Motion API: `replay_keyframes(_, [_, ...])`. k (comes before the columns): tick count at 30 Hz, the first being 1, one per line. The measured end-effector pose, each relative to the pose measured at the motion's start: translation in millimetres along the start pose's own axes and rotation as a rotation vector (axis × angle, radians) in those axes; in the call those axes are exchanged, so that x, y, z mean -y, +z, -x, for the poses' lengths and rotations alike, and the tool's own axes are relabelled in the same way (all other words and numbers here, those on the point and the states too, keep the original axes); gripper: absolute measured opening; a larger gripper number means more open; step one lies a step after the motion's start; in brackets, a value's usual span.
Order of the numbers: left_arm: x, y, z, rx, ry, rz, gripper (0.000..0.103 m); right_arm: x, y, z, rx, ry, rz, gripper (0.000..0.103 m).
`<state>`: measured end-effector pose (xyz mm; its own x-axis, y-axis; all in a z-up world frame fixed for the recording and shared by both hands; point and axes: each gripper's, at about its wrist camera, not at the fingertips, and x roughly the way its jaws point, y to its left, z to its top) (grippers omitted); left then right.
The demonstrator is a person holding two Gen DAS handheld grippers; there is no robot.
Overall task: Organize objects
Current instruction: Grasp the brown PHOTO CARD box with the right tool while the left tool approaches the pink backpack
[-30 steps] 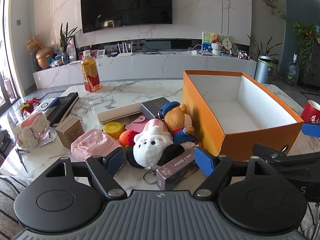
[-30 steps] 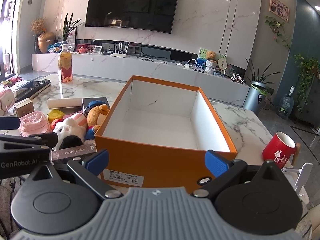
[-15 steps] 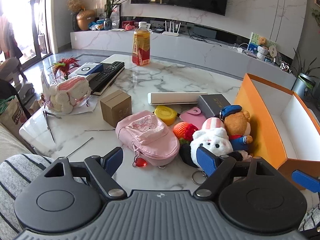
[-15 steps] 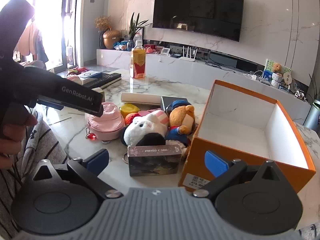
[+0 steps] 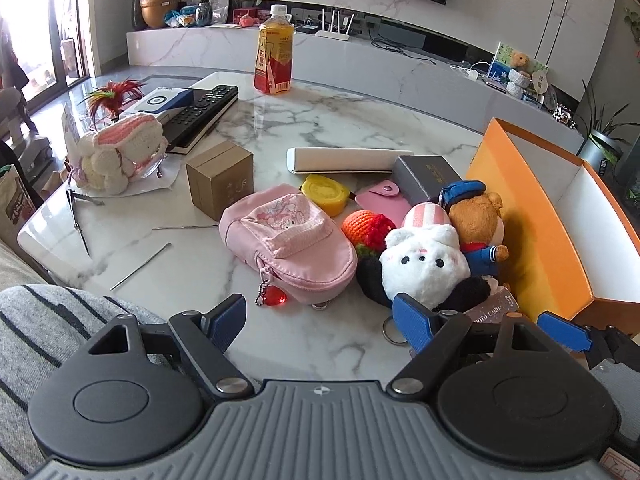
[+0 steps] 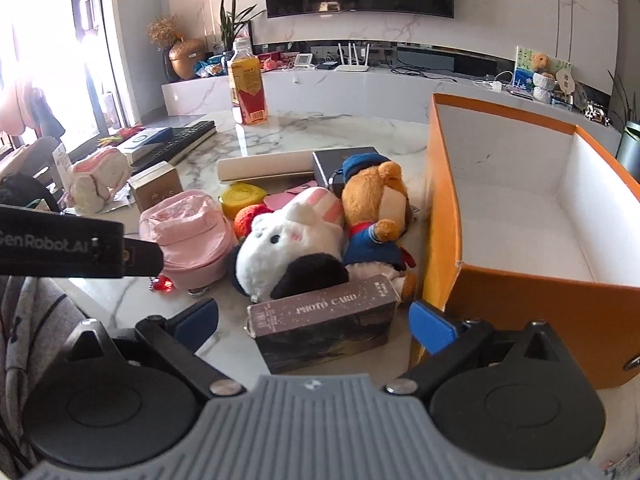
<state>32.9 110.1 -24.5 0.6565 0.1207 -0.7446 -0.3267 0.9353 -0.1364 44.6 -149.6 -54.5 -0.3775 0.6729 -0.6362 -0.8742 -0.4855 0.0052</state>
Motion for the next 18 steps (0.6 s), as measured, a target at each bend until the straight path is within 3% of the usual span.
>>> replay_keyframes(3, [0.8,-0.9,1.2,0.003,-0.013,-0.003,0.095,12.7,1.9,-7.1,-0.028,-0.008,-0.061,0.102])
replay_keyframes(6, [0.9,-1.2,0.2,0.0,-0.018,-0.006,0.095,15.9,4.1,-14.4,-0.06,0.058,-0.1,0.102])
replay_keyframes(15, [-6.6,-0.1,2.3,-0.006,-0.032,0.026,0.095,-11.4,0.0,-35.0,-0.018,0.029,0.218,0.102])
replay_keyframes(18, [-5.0,-0.2,1.1,-0.01,-0.024,0.019,0.095,-12.7,-3.2,-41.2,-0.017,0.021,0.26,0.102])
